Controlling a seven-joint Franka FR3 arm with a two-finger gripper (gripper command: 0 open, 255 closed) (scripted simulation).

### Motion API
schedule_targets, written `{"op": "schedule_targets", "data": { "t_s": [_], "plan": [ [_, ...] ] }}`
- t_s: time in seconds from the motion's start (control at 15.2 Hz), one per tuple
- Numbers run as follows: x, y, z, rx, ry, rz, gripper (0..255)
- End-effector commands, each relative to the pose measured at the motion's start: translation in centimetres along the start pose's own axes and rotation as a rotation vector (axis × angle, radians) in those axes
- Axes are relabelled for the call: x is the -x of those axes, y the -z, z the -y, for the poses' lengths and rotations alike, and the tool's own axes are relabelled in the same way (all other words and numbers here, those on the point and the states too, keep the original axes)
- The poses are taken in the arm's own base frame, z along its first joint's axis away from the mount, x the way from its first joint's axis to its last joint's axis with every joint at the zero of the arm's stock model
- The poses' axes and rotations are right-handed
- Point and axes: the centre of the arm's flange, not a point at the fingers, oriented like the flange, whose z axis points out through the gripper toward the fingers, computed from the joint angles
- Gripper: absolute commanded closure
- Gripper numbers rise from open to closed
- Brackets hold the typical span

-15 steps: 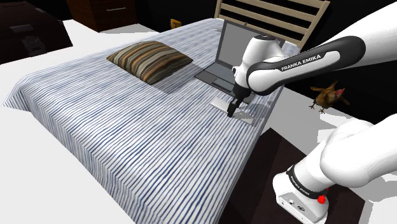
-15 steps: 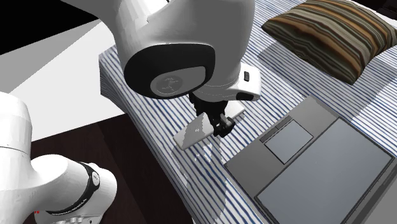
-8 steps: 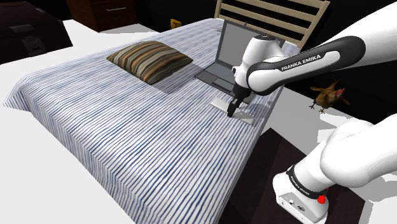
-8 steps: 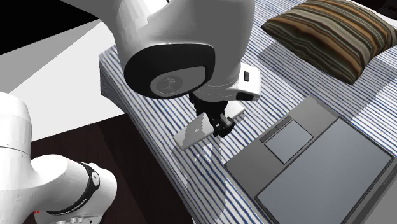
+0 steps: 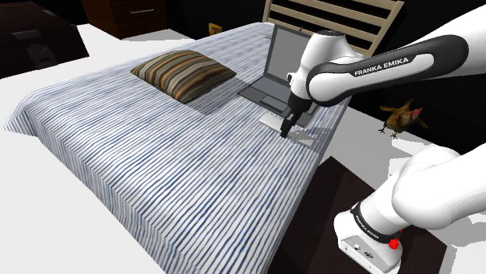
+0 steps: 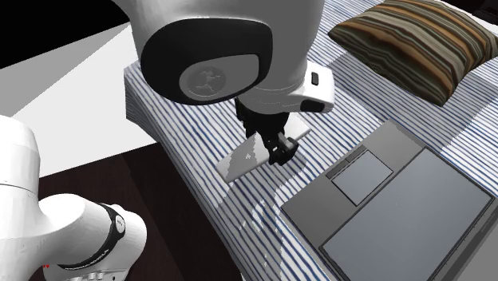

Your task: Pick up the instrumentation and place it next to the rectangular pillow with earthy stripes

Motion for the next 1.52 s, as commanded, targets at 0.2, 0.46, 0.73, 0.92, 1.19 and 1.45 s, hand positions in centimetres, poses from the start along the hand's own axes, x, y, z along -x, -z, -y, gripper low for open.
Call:
{"op": "schedule_targets", "data": {
  "t_s": [0.2, 0.46, 0.73, 0.92, 1.19, 1.45],
  "plan": [
    [0.0, 2.6, 0.0, 0.0, 0.0, 0.0, 255],
    [-0.1, 4.7, 0.0, 0.0, 0.0, 0.0, 255],
    [-0.1, 6.8, 0.0, 0.0, 0.0, 0.0, 255],
    [-0.1, 8.4, 0.0, 0.0, 0.0, 0.0, 255],
    [-0.1, 10.5, 0.0, 0.0, 0.0, 0.0, 255],
    [-0.1, 12.7, 0.1, 0.0, 0.0, 0.0, 255]
  ]
}}
